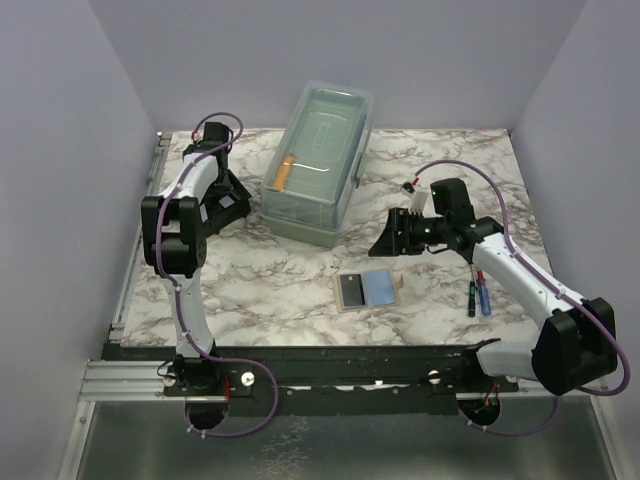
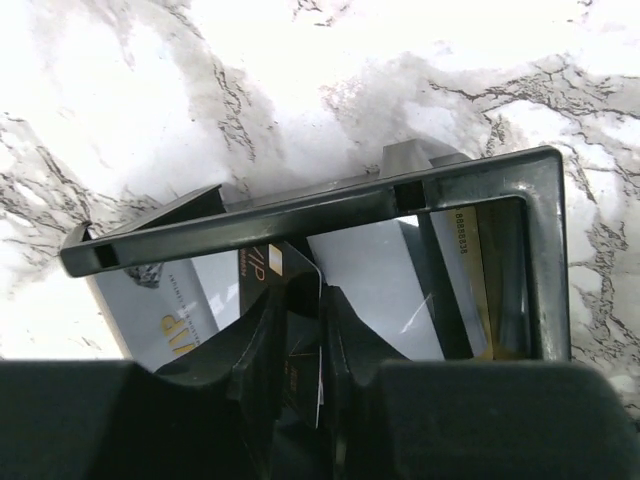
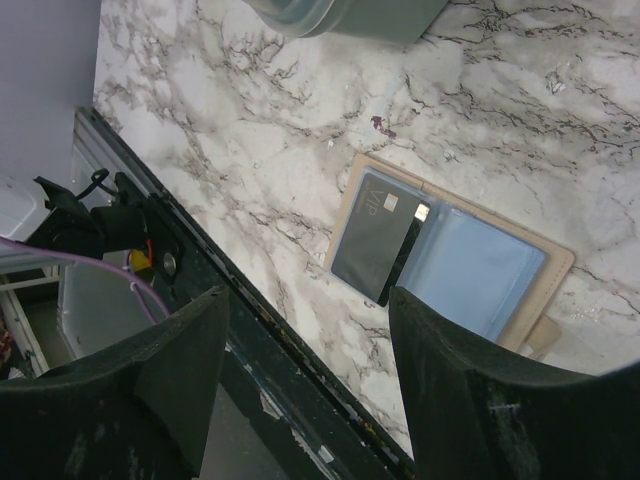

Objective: Put the credit cards into the card holder
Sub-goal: Pick up the credit card from the storage box, then insert the credit card into the card holder.

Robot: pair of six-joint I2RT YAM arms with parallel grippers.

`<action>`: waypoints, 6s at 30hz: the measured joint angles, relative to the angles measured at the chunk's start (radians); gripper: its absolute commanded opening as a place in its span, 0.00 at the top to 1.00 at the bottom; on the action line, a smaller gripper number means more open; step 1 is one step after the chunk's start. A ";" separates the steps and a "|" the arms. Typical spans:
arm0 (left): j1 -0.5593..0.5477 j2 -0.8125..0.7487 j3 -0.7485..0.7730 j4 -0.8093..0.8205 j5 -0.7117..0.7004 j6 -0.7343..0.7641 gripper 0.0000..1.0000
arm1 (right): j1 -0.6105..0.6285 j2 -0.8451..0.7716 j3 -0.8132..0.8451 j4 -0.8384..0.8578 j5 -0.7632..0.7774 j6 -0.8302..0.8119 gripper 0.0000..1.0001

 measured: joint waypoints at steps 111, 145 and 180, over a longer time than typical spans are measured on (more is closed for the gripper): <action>-0.774 -0.393 -1.192 1.431 0.560 -0.822 1.00 | -0.007 0.248 -0.179 0.092 0.278 0.097 0.79; -0.776 -0.342 -1.197 1.537 0.488 -0.763 1.00 | -0.011 0.269 -0.168 0.092 0.255 0.089 0.81; -0.906 -0.546 -1.117 1.133 0.297 -0.741 0.21 | -0.014 0.241 -0.217 0.158 0.222 0.141 0.81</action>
